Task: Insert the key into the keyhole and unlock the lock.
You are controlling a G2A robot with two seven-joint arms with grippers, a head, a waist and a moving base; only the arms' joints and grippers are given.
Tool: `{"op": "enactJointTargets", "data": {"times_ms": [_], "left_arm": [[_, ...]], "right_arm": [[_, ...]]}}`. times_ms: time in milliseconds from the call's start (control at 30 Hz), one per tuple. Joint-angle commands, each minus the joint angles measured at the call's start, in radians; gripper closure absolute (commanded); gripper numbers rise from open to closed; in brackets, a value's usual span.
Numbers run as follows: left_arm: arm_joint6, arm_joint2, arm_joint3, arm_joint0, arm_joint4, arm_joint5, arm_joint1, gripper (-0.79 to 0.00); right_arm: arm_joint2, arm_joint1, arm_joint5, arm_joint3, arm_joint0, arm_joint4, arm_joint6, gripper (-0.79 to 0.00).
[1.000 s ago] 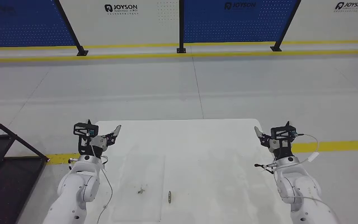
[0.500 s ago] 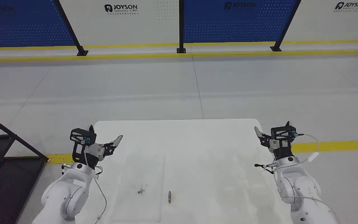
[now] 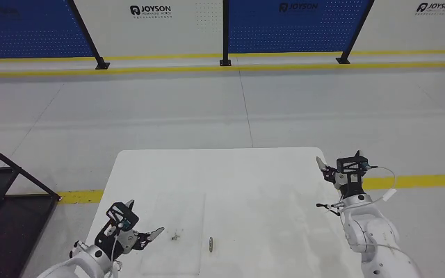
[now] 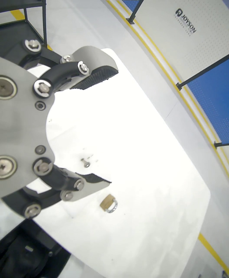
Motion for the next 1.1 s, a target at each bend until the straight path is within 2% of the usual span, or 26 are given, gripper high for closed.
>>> {"op": "enactJointTargets", "data": {"times_ms": [0, 167, 300, 400, 533, 600, 767, 1067], "left_arm": [[-0.026, 0.037, 0.011, 0.004, 0.042, 0.027, -0.002, -0.785], [-0.077, 0.142, 0.061, -0.011, 0.111, 0.083, -0.006, -0.785], [-0.06, 0.219, 0.098, -0.014, 0.225, 0.164, -0.01, -0.785], [-0.091, 0.263, 0.125, -0.032, 0.228, 0.201, -0.014, -0.785], [-0.173, 0.318, 0.153, -0.076, 0.217, 0.249, -0.021, -0.616], [-0.205, 0.344, 0.166, -0.096, 0.224, 0.269, -0.024, -0.597], [-0.243, 0.389, 0.201, -0.141, 0.241, 0.309, -0.028, -0.431], [-0.265, 0.449, 0.247, -0.198, 0.253, 0.333, -0.034, -0.385]], "right_arm": [[0.0, 0.0, 0.0, 0.0, 0.0, 0.0, 0.0, -0.785], [0.0, 0.0, 0.0, 0.0, 0.0, 0.0, 0.0, -0.785], [0.0, 0.0, 0.0, 0.0, 0.0, 0.0, 0.0, -0.785], [0.0, 0.0, 0.0, 0.0, 0.0, 0.0, 0.0, -0.785], [0.0, 0.0, 0.0, 0.0, 0.0, 0.0, 0.0, -0.785], [0.0, 0.0, 0.0, 0.0, 0.0, 0.0, 0.0, -0.785], [0.0, 0.0, 0.0, 0.0, 0.0, 0.0, 0.0, -0.785], [0.0, 0.0, 0.0, 0.0, 0.0, 0.0, 0.0, -0.785]]}}
